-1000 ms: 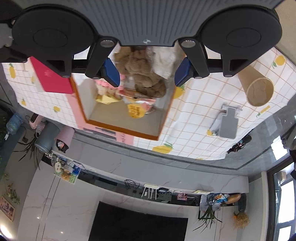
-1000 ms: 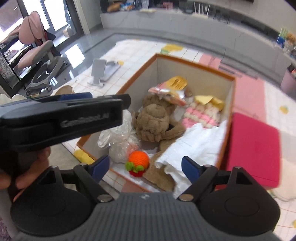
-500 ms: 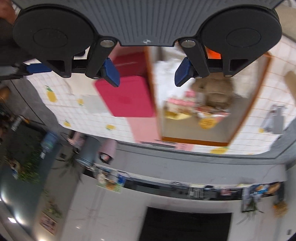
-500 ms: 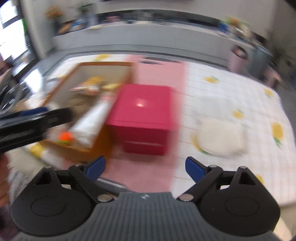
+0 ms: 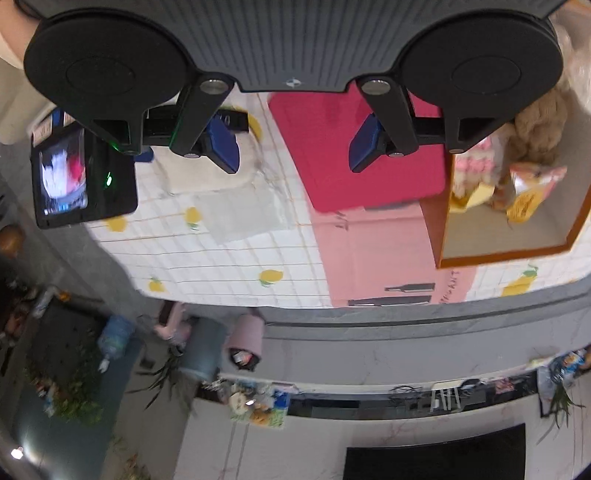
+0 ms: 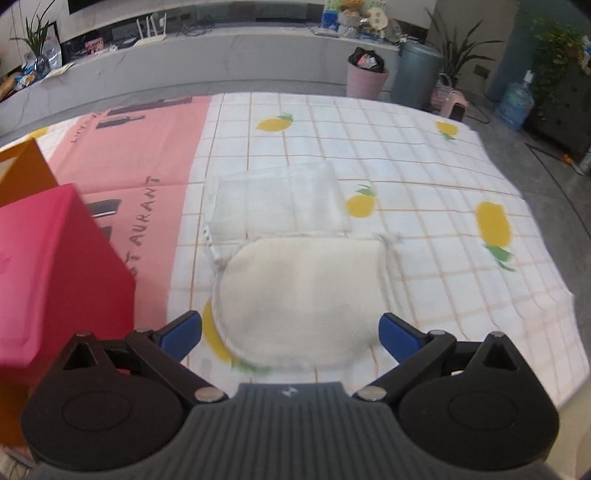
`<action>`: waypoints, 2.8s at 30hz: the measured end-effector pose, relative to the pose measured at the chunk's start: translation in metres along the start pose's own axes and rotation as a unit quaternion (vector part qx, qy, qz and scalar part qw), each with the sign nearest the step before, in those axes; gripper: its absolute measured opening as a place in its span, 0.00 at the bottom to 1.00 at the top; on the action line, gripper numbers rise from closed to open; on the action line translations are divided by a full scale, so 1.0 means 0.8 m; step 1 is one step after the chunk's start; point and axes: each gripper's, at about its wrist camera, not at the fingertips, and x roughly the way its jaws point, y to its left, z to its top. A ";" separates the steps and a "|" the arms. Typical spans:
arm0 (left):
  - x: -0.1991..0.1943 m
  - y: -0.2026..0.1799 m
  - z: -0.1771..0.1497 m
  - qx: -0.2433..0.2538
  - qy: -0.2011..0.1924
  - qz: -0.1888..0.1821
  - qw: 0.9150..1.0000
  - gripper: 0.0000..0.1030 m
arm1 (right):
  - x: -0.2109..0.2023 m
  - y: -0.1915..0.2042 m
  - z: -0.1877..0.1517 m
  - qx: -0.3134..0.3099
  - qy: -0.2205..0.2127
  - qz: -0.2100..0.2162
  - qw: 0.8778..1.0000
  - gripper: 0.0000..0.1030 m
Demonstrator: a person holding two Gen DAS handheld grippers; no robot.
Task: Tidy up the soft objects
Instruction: 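Move both grippers back toward the cream towel and white mesh bag, then grasp the cream towel with the right gripper while the left gripper grasps the white mesh bag, then lift and carry the mesh bag with the left gripper and towel with the right gripper to the box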
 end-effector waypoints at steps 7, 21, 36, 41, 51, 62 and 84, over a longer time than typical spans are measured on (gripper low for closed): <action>0.086 -0.026 0.048 0.033 0.045 0.039 0.998 0.78 | 0.064 -0.006 0.010 0.041 0.024 0.055 0.997 0.97; 0.227 -0.093 0.091 0.001 0.124 0.012 0.992 0.78 | 0.094 -0.050 0.015 0.032 0.012 0.024 0.999 0.98; 0.296 -0.104 0.097 0.042 0.160 0.007 0.986 0.84 | 0.077 -0.124 0.017 0.026 0.038 0.042 0.998 0.25; 0.310 -0.119 0.092 0.044 0.170 0.002 0.984 0.84 | 0.080 -0.158 0.019 0.087 0.047 0.079 0.992 0.09; 0.334 -0.155 0.081 0.068 0.168 0.016 0.983 0.92 | 0.075 -0.152 0.019 0.097 0.046 0.082 0.991 0.10; 0.322 -0.159 0.076 0.095 0.129 -0.003 0.987 0.29 | 0.073 -0.147 0.018 0.087 0.044 0.075 0.992 0.10; 0.218 -0.139 0.105 0.073 0.097 -0.033 0.992 0.00 | 0.055 -0.169 0.012 0.140 0.021 0.094 0.985 0.09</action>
